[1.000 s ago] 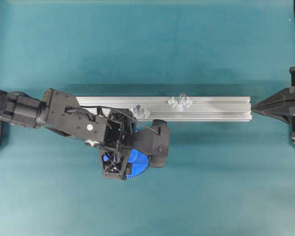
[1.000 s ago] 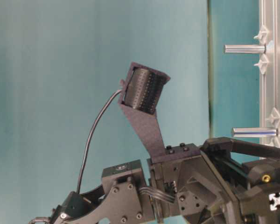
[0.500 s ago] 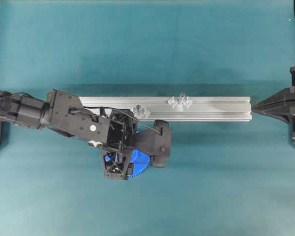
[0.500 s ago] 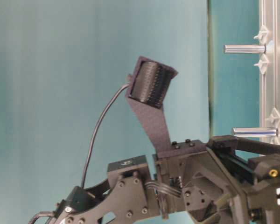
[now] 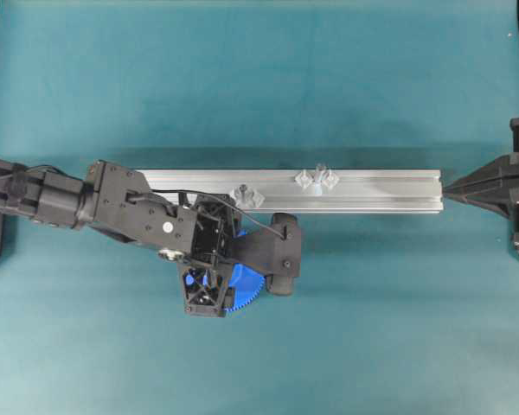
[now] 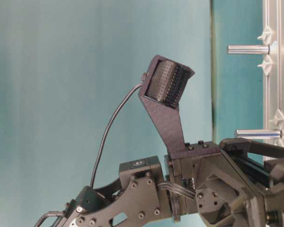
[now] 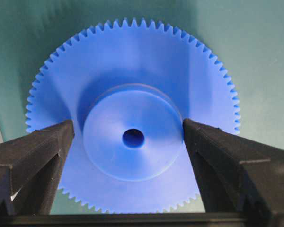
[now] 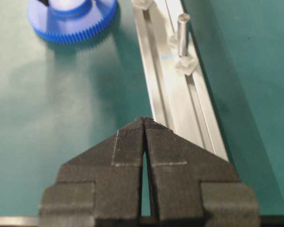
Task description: Find the location of the shaft and insert the large gear.
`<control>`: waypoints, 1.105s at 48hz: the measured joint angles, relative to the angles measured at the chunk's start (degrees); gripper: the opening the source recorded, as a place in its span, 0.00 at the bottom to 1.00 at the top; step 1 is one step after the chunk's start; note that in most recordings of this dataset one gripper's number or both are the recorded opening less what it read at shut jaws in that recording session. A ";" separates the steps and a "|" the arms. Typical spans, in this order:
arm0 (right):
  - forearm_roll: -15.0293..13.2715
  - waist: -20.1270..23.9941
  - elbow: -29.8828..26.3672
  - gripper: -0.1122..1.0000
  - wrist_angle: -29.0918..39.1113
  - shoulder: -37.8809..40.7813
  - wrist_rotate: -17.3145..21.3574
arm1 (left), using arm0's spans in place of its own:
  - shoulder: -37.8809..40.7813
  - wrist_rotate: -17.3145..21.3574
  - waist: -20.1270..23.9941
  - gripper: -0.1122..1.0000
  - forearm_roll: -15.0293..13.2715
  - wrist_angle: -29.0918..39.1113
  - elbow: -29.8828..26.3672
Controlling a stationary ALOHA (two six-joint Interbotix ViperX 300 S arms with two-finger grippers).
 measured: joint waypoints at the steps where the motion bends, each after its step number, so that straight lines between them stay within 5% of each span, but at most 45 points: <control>1: 0.00 0.00 0.00 0.10 0.00 0.00 0.00 | 0.00 -0.09 0.00 0.93 0.00 -0.09 0.00; 53: 0.00 0.00 0.00 0.10 0.00 0.00 0.00 | 0.53 -0.26 0.00 0.92 0.00 -0.09 0.35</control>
